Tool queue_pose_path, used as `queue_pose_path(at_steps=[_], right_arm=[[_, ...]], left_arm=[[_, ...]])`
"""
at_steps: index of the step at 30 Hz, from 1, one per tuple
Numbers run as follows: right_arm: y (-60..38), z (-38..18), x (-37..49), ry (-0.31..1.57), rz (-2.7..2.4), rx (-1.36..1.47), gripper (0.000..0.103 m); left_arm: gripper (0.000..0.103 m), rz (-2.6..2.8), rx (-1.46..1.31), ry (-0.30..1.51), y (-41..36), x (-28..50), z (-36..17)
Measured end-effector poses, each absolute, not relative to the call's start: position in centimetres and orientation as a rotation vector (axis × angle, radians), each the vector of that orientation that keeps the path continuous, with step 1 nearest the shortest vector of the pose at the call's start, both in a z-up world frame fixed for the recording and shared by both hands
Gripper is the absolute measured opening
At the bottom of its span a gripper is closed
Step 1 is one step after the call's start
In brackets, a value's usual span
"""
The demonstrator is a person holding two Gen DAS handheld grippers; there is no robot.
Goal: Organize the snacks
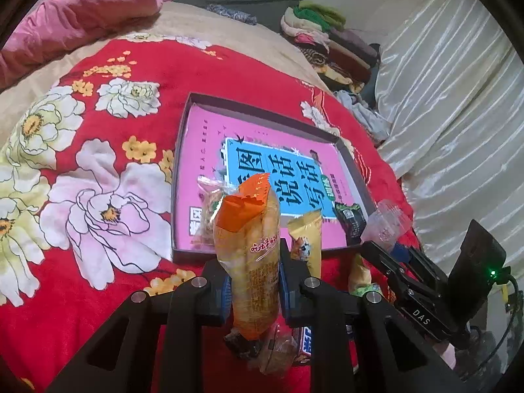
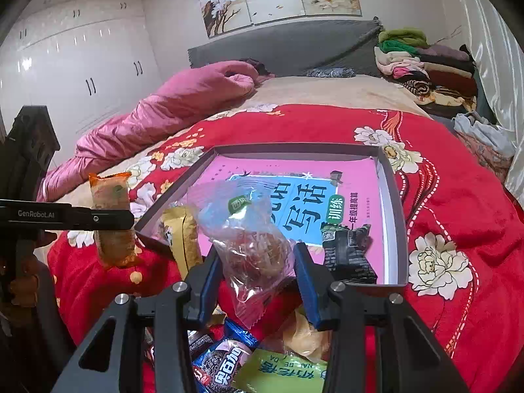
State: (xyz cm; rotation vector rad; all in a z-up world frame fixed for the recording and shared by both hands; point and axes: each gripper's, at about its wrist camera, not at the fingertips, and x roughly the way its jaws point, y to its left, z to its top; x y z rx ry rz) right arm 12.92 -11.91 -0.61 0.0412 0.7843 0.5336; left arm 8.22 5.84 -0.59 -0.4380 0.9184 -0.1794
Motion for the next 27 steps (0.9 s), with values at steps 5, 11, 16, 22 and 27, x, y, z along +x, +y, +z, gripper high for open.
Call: queue_pose_path(at_steps=[5, 11, 16, 22, 27], right_arm=[[-12.5, -0.4, 13.1, 0.772, 0.52, 0.061, 0.044], [-13.5, -0.1, 13.4, 0.763, 0.497, 0.099, 0.044], [-14.3, 0.2, 13.6, 0.752, 0.473, 0.12, 0.044], [-15.5, 0.6, 13.9, 0.731, 0.435, 0.143, 0.044], [-16.9, 0.8, 14.3, 0.719, 0.393, 0.171, 0.044]], left_arm=[[0.023, -0.171, -0.445, 0.892, 6.3, 8.2, 0.1], [0.023, -0.163, -0.446, 0.871, 6.6, 8.5, 0.7], [0.023, -0.147, -0.438, 0.847, 6.9, 8.9, 1.2], [0.023, -0.137, -0.442, 0.831, 7.2, 9.5, 1.5], [0.023, -0.138, -0.443, 0.832, 7.1, 10.1, 1.4]])
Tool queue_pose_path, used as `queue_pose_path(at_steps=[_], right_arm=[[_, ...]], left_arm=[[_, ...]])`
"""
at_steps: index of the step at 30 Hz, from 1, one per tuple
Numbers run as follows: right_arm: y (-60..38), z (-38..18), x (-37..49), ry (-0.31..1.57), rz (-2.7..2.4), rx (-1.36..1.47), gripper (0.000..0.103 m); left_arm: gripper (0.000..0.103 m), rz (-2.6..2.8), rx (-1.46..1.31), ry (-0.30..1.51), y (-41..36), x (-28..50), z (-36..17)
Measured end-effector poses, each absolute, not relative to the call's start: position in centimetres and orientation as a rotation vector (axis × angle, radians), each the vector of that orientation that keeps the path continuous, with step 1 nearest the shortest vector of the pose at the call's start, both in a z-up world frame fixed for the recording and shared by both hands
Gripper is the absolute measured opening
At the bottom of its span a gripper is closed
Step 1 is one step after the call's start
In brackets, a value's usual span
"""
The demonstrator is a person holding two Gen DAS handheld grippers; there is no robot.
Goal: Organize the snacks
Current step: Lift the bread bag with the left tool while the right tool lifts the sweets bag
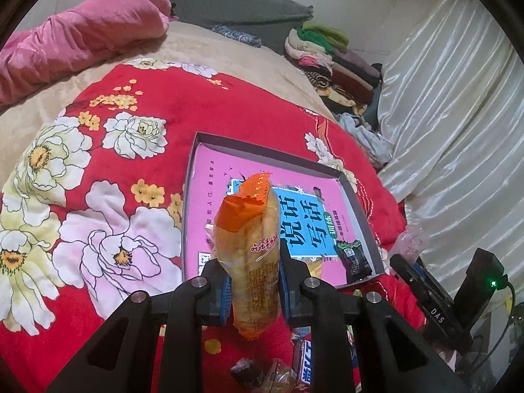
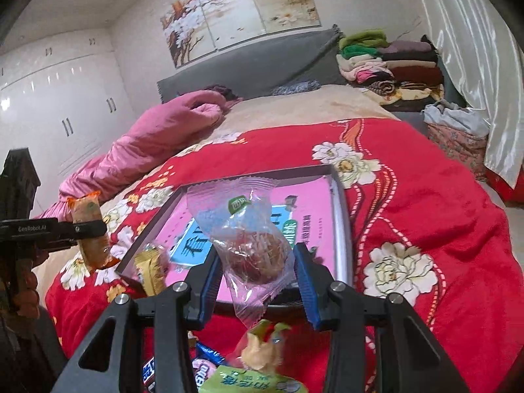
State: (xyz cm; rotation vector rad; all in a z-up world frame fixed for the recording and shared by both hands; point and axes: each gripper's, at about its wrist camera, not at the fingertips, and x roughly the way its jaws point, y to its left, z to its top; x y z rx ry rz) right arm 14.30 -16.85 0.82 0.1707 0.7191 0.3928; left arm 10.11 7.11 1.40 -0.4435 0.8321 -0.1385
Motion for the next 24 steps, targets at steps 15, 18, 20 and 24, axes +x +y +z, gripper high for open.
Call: queue_pose_path(at_steps=[15, 18, 20, 24], right_arm=[[-19.1, 0.6, 15.3, 0.725, 0.31, 0.219, 0.044], [-19.2, 0.6, 15.4, 0.726, 0.3, 0.221, 0.044], [-19.3, 0.6, 15.5, 0.724, 0.291, 0.221, 0.044], [-19.2, 0.6, 15.6, 0.725, 0.284, 0.217, 0.044]], left_arm=[[0.023, -0.16, -0.436, 0.869, 5.8, 11.6, -0.2], [0.023, -0.163, -0.432, 0.877, 5.5, 11.8, -0.5], [0.023, -0.162, -0.429, 0.881, 5.4, 12.0, -0.7], [0.023, -0.163, -0.428, 0.889, 5.2, 12.4, -1.1]])
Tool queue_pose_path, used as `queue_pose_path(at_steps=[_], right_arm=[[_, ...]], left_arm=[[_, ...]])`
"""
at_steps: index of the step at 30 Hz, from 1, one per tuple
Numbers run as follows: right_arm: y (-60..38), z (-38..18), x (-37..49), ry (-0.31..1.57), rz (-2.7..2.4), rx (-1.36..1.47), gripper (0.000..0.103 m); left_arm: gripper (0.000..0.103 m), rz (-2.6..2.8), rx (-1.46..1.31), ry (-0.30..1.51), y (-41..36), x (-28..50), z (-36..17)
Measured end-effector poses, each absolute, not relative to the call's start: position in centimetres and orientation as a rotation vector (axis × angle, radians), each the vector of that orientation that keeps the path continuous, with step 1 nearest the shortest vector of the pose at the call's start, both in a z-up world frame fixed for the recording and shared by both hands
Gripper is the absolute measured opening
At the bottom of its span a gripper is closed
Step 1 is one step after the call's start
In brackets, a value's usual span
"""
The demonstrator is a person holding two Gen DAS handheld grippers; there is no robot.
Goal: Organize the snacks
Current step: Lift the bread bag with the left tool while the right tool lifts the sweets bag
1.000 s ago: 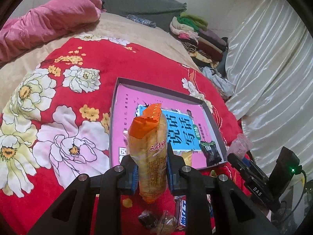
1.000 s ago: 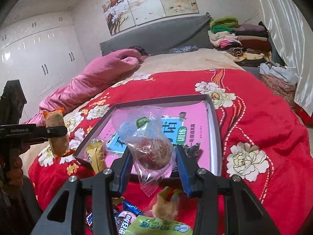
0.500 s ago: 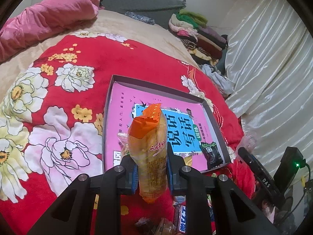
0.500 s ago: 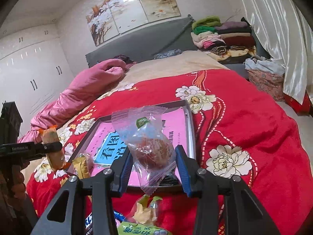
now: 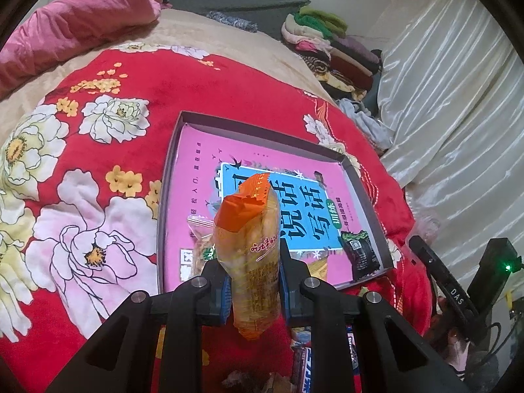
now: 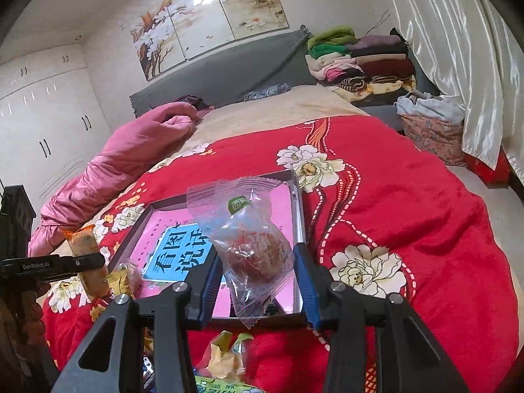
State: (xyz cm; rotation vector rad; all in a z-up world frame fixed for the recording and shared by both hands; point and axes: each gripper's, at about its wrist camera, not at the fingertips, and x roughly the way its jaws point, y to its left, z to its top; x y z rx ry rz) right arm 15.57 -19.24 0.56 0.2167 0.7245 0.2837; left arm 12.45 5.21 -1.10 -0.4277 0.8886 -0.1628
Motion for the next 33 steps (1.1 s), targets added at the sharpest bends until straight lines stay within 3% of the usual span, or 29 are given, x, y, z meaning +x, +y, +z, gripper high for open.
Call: queue_pose_path(at_steps=[33], right_arm=[[-18.3, -2.7, 17.8, 0.853, 0.264, 0.211, 0.044]], left_arm=[[0.023, -0.237, -0.47, 0.924, 3.4, 16.2, -4.3]])
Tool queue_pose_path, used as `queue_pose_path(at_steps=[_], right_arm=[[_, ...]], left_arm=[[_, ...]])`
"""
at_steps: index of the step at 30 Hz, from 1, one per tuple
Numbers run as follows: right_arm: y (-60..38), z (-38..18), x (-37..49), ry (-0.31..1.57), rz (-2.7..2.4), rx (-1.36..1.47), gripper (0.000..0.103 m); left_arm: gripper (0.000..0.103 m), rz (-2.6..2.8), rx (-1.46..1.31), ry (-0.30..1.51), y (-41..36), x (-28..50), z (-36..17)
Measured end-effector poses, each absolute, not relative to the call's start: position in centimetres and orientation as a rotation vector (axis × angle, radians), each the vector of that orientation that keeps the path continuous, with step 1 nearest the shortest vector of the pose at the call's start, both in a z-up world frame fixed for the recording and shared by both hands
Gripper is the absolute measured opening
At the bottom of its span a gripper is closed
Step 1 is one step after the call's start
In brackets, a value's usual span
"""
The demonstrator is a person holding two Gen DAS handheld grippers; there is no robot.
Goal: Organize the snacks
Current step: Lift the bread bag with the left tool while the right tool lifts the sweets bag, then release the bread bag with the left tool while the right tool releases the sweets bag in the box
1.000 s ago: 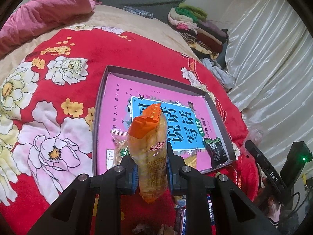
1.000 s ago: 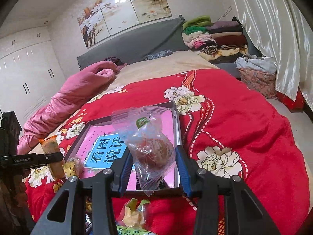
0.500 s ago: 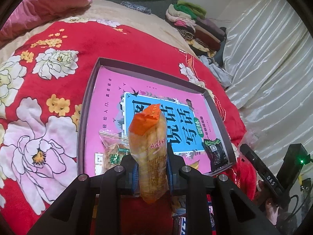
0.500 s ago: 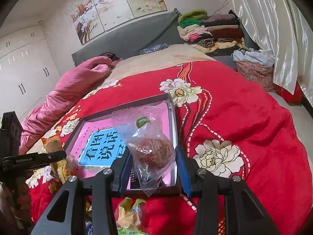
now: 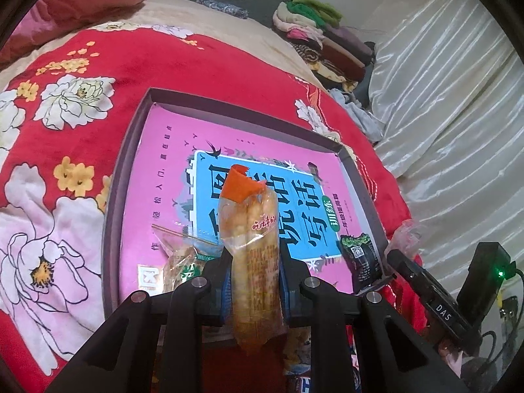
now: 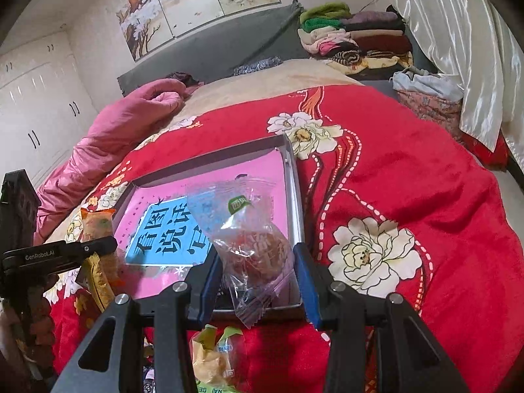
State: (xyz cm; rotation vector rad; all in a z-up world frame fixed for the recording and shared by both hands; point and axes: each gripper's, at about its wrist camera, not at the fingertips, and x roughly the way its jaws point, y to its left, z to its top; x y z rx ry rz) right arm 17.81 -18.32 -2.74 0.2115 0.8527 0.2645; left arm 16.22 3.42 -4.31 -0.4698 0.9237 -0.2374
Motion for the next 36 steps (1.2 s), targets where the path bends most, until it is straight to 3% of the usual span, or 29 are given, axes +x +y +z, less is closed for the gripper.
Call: queue_pose_path(at_steps=[36], right_arm=[[-16.3, -4.1, 18.3, 0.896, 0.34, 0.215, 0.044]], left_arm=[[0.023, -0.275, -0.459, 0.941, 2.0, 17.9, -5.4]])
